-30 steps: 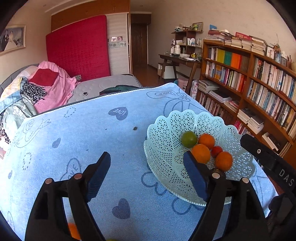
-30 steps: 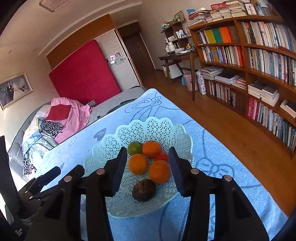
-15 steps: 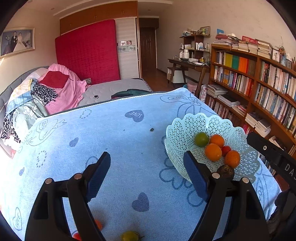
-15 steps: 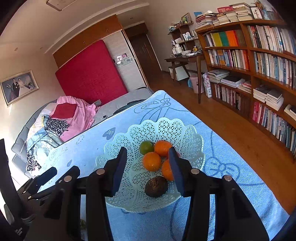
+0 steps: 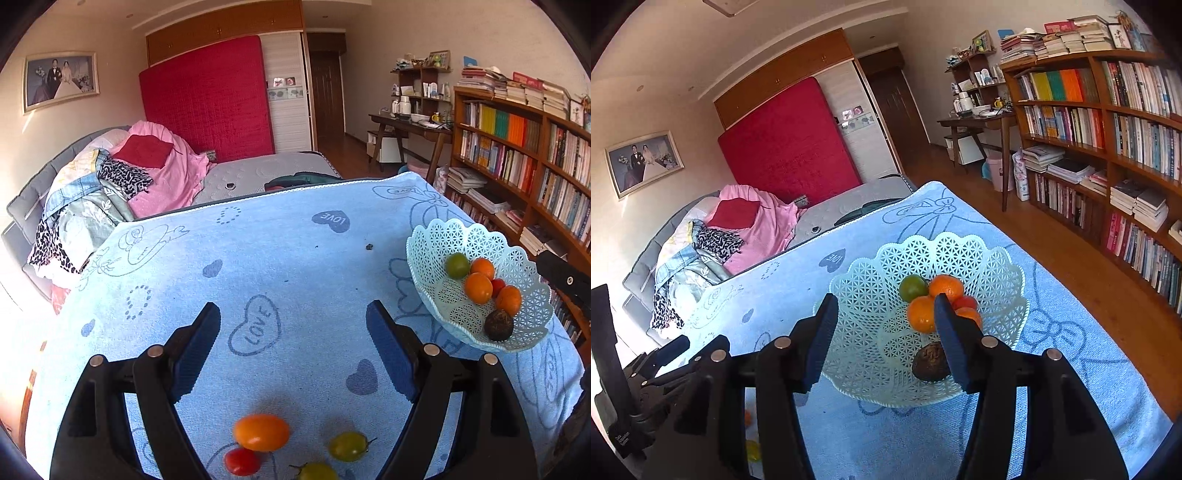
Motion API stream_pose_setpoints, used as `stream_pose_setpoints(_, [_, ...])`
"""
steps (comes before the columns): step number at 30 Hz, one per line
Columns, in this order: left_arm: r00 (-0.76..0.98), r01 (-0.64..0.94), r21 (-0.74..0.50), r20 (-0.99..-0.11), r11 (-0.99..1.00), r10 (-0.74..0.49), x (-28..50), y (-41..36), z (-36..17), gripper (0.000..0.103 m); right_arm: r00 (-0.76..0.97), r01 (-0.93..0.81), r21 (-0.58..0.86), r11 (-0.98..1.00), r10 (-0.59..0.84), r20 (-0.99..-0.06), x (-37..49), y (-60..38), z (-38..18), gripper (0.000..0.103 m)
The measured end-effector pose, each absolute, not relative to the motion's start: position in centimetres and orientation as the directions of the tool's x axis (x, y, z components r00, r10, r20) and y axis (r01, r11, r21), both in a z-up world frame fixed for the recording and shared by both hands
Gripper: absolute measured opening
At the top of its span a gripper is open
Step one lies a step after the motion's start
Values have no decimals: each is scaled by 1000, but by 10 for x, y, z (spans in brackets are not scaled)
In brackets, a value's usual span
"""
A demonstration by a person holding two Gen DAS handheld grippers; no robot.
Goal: Organize fruits
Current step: 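Withdraw both open tools toward the red and green tomatoes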
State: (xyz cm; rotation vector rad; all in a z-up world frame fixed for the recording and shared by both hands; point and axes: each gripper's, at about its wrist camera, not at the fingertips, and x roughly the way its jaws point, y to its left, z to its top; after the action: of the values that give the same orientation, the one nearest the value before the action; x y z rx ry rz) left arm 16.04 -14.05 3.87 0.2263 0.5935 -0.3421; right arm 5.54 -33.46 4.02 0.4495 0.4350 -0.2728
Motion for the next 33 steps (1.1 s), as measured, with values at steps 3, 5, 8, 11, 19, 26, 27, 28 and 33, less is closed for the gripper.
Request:
stream_pose_setpoints(3, [783, 356, 120, -580, 927, -226, 161, -127, 39, 81, 876, 331, 354, 874, -145, -460, 57, -328, 41, 56])
stream_pose_setpoints(5, [785, 343, 123, -582, 931, -212, 160, -120, 39, 81, 877, 320, 351, 880, -135, -461, 57, -323, 41, 56])
stream_pose_setpoints(8, [789, 323, 130, -584, 937, -191, 160, -108, 39, 81, 879, 302, 346, 889, -118, -463, 59, -314, 41, 56])
stream_pose_setpoints(11, [792, 305, 136, -586, 943, -171, 158, -97, 38, 81, 879, 282, 341, 897, -99, -467, 60, -305, 40, 56])
stream_pose_setpoints(19, [784, 261, 135, -608, 956, -128, 156, -67, 30, 81, 872, 217, 331, 918, -30, -488, 67, -281, 33, 56])
stream_pose_setpoints(26, [762, 244, 127, -638, 961, -109, 153, -47, 17, 81, 861, 180, 320, 930, 9, -509, 71, -263, 26, 56])
stream_pose_setpoints(27, [760, 243, 127, -641, 962, -107, 151, -45, 15, 81, 858, 175, 320, 931, 15, -513, 73, -262, 25, 56])
stream_pose_setpoints(28, [758, 242, 127, -644, 962, -106, 150, -43, 13, 81, 856, 171, 319, 932, 19, -516, 73, -260, 24, 56])
stream_pose_setpoints(33, [744, 249, 133, -660, 959, -101, 143, -39, 3, 81, 843, 145, 315, 938, 50, -536, 78, -251, 16, 56])
